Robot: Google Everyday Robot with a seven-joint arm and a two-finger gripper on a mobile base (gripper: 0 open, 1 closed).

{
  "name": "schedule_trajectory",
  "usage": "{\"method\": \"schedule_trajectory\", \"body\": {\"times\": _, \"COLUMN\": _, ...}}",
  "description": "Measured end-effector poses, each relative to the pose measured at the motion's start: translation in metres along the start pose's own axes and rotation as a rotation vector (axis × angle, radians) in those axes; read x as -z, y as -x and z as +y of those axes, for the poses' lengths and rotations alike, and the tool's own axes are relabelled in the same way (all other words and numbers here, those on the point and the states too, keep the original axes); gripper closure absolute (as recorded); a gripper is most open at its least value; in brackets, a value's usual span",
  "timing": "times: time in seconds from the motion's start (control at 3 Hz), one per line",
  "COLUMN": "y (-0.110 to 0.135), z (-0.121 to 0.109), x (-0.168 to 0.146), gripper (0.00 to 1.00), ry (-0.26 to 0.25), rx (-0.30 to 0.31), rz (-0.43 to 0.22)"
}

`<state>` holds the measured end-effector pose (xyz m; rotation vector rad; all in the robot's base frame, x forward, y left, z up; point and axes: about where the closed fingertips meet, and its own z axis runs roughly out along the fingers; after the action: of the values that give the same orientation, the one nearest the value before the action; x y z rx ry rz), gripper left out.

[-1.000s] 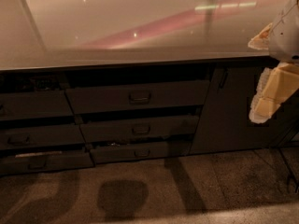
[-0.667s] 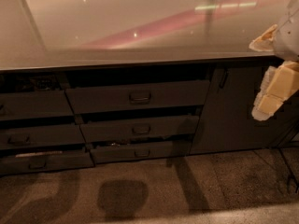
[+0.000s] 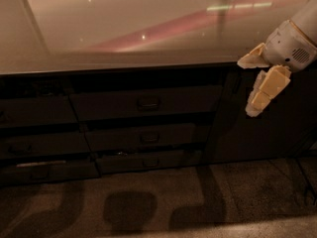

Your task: Open top drawer

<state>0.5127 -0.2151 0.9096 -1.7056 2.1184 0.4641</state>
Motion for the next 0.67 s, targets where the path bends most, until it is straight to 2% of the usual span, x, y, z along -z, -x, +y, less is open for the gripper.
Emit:
{"method": "schedule_trajectory", "body": {"times": 0.33, "y": 0.001, "z": -0.003, "x": -0.003, "gripper": 0.00, "ry": -0.017, "rx": 0.002, "rz": 0.001}}
{"method": "schedule_trajectory", "body": {"times": 0.67, "y": 0.002, "z": 0.016, "x": -0.002, "gripper": 0.00, "ry": -0.092, "rx": 0.088, "rz": -0.034}}
